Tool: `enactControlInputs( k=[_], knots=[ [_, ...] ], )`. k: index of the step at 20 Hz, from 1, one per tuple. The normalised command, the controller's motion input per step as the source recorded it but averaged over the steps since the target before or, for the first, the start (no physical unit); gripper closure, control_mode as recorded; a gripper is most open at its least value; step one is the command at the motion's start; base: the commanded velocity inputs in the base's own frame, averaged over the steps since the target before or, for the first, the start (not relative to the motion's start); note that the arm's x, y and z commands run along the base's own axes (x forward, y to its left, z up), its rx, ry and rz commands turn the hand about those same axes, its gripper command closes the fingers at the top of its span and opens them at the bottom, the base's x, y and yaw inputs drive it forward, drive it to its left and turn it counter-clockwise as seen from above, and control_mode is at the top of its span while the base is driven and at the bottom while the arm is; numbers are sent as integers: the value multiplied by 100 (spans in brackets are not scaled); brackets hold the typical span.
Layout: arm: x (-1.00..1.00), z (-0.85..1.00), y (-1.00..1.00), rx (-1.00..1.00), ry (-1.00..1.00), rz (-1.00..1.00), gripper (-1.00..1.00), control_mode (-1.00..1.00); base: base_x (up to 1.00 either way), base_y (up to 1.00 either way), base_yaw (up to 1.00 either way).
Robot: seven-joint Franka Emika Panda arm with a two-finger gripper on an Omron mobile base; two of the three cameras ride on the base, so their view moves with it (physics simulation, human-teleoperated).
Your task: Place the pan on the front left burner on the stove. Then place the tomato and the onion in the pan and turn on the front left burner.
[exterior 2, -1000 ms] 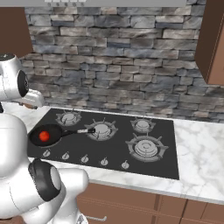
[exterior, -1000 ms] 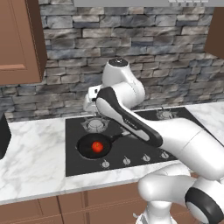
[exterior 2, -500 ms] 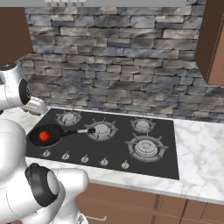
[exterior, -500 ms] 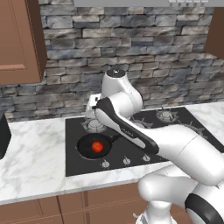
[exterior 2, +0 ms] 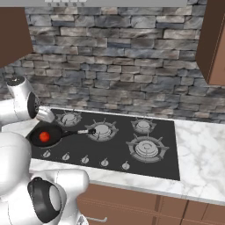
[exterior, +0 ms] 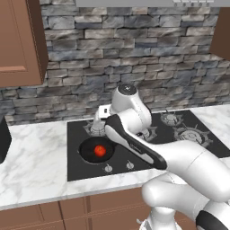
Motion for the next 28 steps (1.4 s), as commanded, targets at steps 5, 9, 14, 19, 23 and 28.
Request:
enactControlInputs(
  k=[5,9,14,19,23,28],
  knots=[
    [36,-18,0,4,-5,0,100,-100,0,0,0],
    [21,-21,0,0,-1,0,100,-100,0,0,0],
    [2,-21,1,0,0,-3,100,-100,0,0,0],
    [0,-10,15,0,0,-9,100,-100,0,0,0],
    [4,-8,10,0,0,-8,100,-100,0,0,0],
    [13,-18,0,0,0,-5,100,-100,0,0,0]
  ],
)
